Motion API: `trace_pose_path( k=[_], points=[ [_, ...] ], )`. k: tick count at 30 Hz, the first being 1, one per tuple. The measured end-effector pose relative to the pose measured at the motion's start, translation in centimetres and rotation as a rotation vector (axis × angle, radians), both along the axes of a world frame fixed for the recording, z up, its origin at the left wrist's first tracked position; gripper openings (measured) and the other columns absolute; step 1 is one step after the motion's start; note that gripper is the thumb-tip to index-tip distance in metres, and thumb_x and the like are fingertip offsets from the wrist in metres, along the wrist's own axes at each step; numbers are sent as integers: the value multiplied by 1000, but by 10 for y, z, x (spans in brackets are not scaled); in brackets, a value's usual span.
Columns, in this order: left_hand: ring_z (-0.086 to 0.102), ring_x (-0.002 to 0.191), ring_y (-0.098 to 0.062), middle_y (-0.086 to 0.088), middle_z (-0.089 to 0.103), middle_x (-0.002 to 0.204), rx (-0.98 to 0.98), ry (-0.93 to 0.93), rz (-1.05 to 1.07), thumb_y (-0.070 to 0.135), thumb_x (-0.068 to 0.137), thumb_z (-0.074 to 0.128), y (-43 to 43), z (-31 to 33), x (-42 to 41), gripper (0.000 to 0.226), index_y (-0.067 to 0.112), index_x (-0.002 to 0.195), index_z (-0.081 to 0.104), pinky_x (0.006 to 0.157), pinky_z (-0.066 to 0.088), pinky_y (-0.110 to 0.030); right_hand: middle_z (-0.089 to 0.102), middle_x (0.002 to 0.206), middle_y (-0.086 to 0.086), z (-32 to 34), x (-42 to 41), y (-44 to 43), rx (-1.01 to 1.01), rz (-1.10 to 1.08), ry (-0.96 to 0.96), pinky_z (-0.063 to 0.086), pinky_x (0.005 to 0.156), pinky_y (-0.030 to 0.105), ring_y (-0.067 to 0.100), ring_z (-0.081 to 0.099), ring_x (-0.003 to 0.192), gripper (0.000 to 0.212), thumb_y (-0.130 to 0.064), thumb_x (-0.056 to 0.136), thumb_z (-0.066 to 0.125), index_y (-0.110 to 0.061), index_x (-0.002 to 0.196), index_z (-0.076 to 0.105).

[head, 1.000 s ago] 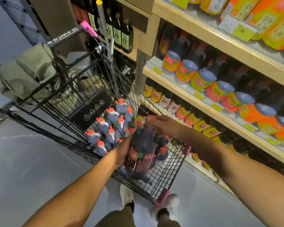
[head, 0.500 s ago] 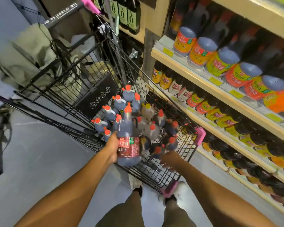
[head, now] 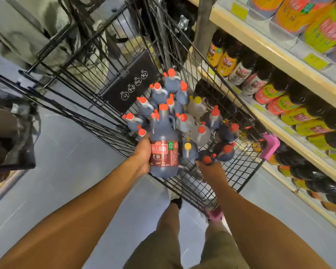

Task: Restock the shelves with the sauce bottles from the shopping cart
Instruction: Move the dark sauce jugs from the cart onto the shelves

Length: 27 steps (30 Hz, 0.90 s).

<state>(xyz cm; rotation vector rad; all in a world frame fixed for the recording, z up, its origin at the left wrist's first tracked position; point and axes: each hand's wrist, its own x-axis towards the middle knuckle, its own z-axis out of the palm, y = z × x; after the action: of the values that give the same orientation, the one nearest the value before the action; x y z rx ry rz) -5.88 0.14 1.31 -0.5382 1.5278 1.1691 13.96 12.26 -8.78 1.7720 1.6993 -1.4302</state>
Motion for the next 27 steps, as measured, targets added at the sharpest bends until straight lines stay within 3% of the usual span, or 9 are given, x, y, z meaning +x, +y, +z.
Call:
trace_pose_path(
  k=[2, 5, 8, 10, 14, 18, 23, 27],
  points=[
    [72, 66, -25, -9, 74, 73, 0, 4, -6, 56, 102, 41, 2, 0, 1, 49, 14, 91, 65, 65, 61, -36, 65, 89, 6, 2, 1, 5, 5, 124, -76, 46, 73, 34, 25, 62, 80, 38, -41, 87, 63, -11, 110, 52],
    [72, 63, -24, -10, 74, 72, 17, 6, -9, 57, 102, 40, 3, 0, 4, 51, 14, 91, 65, 60, 62, -35, 60, 107, 11, 4, 3, 12, 104, 413, -181, 50, 81, 41, 33, 64, 99, 54, -50, 82, 48, -12, 121, 49],
    [73, 61, -24, -11, 74, 71, 20, 9, -10, 58, 102, 39, 5, 2, 6, 53, 12, 91, 64, 57, 62, -34, 55, 121, 3, 6, 8, 15, 230, 793, -154, 52, 75, 41, 30, 65, 106, 40, -37, 93, 50, -30, 131, 50],
    [73, 63, -24, -11, 74, 73, 21, 16, -13, 57, 103, 39, 5, 2, 7, 52, 12, 93, 65, 60, 62, -34, 56, 123, -1, 3, 10, 17, 301, 883, -113, 54, 75, 40, 25, 63, 106, 37, -31, 95, 55, -39, 131, 51],
    [73, 65, -24, -12, 74, 77, 4, 19, -2, 58, 102, 39, 4, 2, 8, 52, 13, 95, 65, 63, 61, -34, 58, 123, 4, -5, 21, 15, 213, 775, -28, 56, 85, 42, 28, 61, 111, 47, -28, 87, 65, -30, 131, 49],
    [73, 64, -23, -10, 74, 75, 24, 17, 11, 58, 102, 39, 6, 0, 8, 53, 13, 96, 65, 63, 61, -35, 56, 124, 12, -23, 40, 10, 160, 615, -70, 52, 94, 43, 32, 60, 112, 61, -26, 84, 72, -13, 136, 42],
    [73, 66, -23, -9, 75, 74, 7, 13, 30, 61, 101, 39, 5, -9, 7, 55, 15, 95, 67, 69, 60, -36, 59, 120, 8, -47, 42, 1, 135, 464, 3, 54, 89, 39, 27, 62, 106, 64, -29, 79, 79, -15, 131, 45],
    [72, 62, -22, -8, 74, 71, -2, -11, 51, 59, 102, 38, 5, -19, 7, 54, 15, 88, 66, 68, 59, -35, 63, 119, 5, -62, 41, -7, 162, 271, 129, 51, 84, 34, 20, 60, 103, 80, -30, 66, 90, -15, 133, 50]
  ],
)
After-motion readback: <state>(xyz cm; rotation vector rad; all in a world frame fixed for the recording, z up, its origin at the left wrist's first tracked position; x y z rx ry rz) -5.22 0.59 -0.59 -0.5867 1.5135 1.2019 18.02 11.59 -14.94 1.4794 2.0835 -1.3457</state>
